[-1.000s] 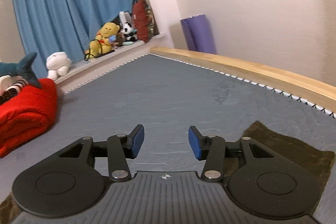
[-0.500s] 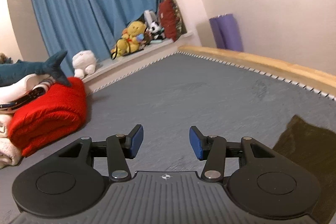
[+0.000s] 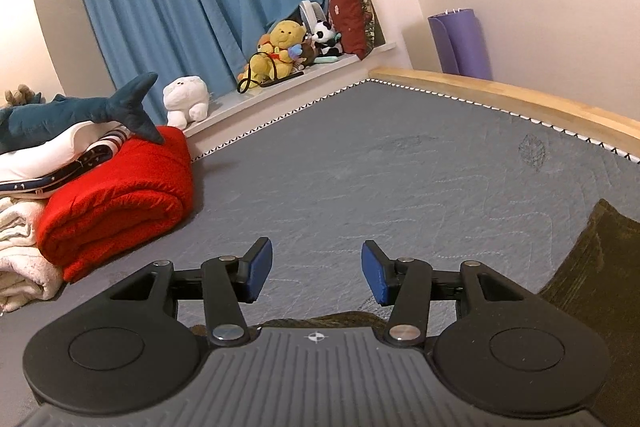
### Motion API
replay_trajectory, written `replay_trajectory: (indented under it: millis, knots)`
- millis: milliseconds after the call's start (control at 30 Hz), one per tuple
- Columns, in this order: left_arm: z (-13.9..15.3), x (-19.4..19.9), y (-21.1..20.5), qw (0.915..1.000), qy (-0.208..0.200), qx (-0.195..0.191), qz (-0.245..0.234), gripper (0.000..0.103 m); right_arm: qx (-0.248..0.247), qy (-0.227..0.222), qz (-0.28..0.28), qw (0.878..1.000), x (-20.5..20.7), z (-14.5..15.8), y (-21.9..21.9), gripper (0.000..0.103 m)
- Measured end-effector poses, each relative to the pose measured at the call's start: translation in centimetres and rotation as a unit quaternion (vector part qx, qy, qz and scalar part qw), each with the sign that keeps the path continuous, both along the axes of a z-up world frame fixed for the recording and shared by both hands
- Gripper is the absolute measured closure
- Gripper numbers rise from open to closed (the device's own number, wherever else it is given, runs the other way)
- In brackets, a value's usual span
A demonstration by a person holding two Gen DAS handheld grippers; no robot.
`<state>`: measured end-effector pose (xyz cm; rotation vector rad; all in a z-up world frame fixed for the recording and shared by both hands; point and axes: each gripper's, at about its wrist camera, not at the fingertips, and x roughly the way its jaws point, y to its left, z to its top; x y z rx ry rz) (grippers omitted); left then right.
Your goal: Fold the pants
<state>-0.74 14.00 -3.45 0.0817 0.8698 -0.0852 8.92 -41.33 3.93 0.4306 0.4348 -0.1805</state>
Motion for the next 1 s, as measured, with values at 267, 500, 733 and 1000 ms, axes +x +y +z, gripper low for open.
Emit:
replay_trajectory:
  millis: [267, 500, 733, 1000]
  knots:
    - [-4.2, 4.1, -7.6, 0.9935, 0.048, 0.032, -0.098, 0.076, 0.004, -0.004, -0.005, 1.000, -0.7, 0.2, -0.6, 0.043]
    - [-3.7, 5.9, -11.5, 0.9928, 0.069, 0.086, -0.047, 0.076, 0.038, 0.004, -0.014, 0.999, -0.7, -0.7, -2.1, 0.043]
    - [3.8, 6.7, -15.0, 0.9982, -0.055, -0.025, -0.001, 0.042, 0.077, 0.025, -0.015, 0.997, 1.1, -3.1, -3.1, 0.042]
    - [0.1, 10.7, -18.0, 0.9968, -0.078, -0.011, -0.015, 0.042, 0.081, 0.076, 0.022, 0.994, 4.6, -7.3, -1.9, 0.042]
